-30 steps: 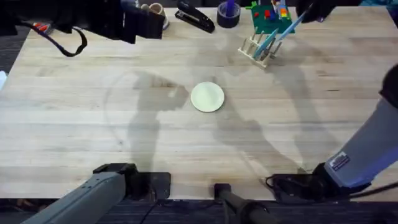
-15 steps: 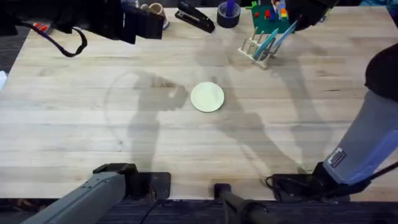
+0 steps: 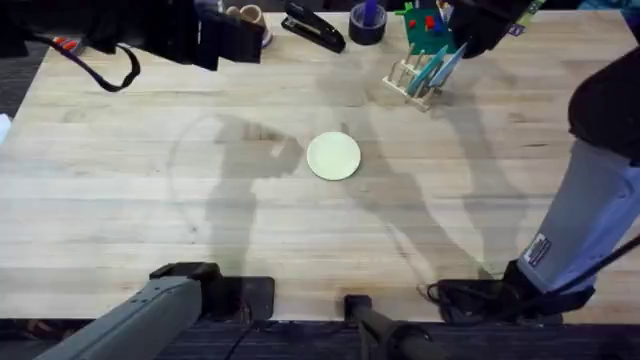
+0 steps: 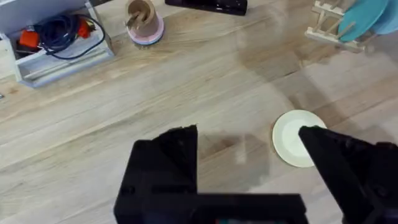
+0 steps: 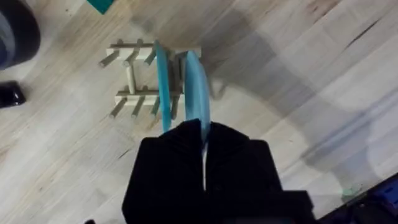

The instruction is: Pick up the plates from the table one by one and place each into a slot on the dish rack.

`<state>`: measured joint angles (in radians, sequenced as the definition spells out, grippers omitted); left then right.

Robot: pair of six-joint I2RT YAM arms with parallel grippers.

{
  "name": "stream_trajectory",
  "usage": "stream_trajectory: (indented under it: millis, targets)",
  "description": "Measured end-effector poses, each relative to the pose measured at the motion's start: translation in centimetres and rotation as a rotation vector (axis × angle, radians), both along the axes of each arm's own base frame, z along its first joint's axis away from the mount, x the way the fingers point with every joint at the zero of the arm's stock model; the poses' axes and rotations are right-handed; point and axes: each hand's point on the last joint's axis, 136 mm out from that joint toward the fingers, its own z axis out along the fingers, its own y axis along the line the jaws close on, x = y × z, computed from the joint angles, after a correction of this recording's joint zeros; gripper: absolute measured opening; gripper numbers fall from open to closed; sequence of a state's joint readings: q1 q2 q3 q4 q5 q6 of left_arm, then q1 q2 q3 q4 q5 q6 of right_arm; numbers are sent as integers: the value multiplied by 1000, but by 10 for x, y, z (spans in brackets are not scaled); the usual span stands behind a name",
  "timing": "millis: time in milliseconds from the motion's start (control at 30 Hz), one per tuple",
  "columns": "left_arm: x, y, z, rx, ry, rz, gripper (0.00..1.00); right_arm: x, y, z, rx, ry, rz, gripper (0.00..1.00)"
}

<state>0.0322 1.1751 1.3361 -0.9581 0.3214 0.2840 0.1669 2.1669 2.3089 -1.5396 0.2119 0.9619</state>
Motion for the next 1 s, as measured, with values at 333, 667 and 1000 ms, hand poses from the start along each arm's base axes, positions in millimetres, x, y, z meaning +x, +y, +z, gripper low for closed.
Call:
stream_trajectory:
  millis: [333, 667, 1000]
  targets:
    - [0, 0, 0, 0, 0, 0, 992, 2, 0, -3, 0, -1, -3, 30]
    - [0, 0, 0, 0, 0, 0, 993, 4, 1, -3, 1, -7, -3, 29]
    - [0, 0, 0, 0, 0, 0, 993, 7, 2, -20, -2, 32, -2, 29]
